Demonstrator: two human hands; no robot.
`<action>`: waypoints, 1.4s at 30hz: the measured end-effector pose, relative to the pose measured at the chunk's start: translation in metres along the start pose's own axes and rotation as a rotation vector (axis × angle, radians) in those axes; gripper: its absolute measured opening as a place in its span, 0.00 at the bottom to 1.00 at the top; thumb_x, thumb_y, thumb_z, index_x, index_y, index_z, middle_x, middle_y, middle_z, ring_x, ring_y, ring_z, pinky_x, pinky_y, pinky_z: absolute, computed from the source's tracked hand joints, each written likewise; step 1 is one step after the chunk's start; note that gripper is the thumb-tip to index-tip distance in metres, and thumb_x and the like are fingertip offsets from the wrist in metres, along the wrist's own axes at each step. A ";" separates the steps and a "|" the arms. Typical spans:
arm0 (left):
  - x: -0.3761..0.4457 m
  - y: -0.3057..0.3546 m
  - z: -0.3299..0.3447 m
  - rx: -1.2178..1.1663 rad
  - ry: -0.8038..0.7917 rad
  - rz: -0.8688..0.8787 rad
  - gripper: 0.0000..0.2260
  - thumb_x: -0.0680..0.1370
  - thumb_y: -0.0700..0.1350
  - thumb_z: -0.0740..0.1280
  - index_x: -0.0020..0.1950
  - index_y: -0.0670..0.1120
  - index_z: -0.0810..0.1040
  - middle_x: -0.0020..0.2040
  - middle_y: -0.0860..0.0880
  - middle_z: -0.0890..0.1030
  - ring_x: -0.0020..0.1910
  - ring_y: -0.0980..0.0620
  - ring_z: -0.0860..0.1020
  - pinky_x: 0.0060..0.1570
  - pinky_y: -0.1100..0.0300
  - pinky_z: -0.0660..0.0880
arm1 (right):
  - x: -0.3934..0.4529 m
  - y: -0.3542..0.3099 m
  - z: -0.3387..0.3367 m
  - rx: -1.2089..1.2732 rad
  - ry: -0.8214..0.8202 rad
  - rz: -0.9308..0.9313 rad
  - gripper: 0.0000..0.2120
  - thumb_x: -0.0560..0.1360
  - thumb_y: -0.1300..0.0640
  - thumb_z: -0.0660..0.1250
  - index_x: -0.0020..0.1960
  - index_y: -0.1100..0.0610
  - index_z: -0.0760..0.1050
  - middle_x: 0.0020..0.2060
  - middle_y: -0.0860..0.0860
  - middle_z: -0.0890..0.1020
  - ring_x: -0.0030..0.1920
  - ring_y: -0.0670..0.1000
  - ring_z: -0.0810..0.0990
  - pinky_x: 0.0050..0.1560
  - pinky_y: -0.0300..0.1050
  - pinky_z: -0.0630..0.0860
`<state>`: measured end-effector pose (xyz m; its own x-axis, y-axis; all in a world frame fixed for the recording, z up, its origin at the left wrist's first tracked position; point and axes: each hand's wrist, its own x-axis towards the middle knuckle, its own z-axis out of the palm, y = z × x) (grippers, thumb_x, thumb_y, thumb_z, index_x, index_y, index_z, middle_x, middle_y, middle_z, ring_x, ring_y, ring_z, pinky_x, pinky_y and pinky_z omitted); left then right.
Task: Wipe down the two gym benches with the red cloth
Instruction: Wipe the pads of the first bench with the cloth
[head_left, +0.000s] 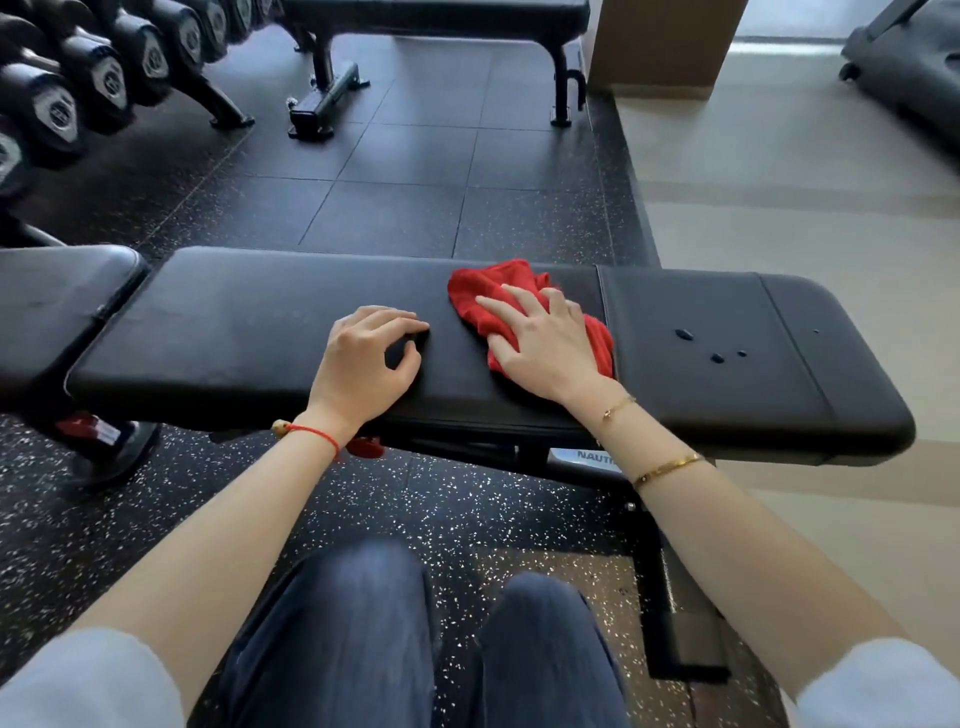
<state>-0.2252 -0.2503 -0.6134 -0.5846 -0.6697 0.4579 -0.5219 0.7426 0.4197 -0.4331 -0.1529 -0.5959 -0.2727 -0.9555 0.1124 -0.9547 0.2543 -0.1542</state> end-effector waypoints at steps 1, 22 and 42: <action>0.000 0.000 0.000 0.001 -0.001 0.002 0.11 0.75 0.44 0.66 0.54 0.48 0.84 0.55 0.51 0.84 0.58 0.49 0.79 0.61 0.44 0.74 | -0.012 -0.001 0.000 0.009 0.002 -0.040 0.24 0.78 0.42 0.56 0.74 0.37 0.61 0.75 0.44 0.63 0.71 0.60 0.61 0.71 0.54 0.56; -0.004 0.005 -0.001 0.055 -0.018 0.000 0.11 0.77 0.42 0.67 0.59 0.43 0.82 0.58 0.47 0.83 0.62 0.46 0.78 0.65 0.47 0.73 | -0.008 -0.009 -0.002 0.008 0.039 -0.032 0.23 0.78 0.44 0.57 0.73 0.37 0.63 0.75 0.44 0.64 0.68 0.59 0.63 0.69 0.53 0.58; -0.019 0.004 0.002 0.133 0.026 -0.065 0.14 0.77 0.46 0.63 0.60 0.44 0.80 0.60 0.47 0.81 0.64 0.46 0.76 0.68 0.48 0.70 | -0.039 -0.026 0.002 0.033 0.035 -0.121 0.24 0.77 0.44 0.57 0.72 0.37 0.64 0.74 0.42 0.66 0.69 0.59 0.64 0.69 0.55 0.58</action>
<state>-0.2172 -0.2351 -0.6216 -0.5319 -0.7148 0.4540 -0.6365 0.6911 0.3424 -0.3971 -0.1225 -0.5986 -0.1604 -0.9730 0.1659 -0.9766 0.1320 -0.1700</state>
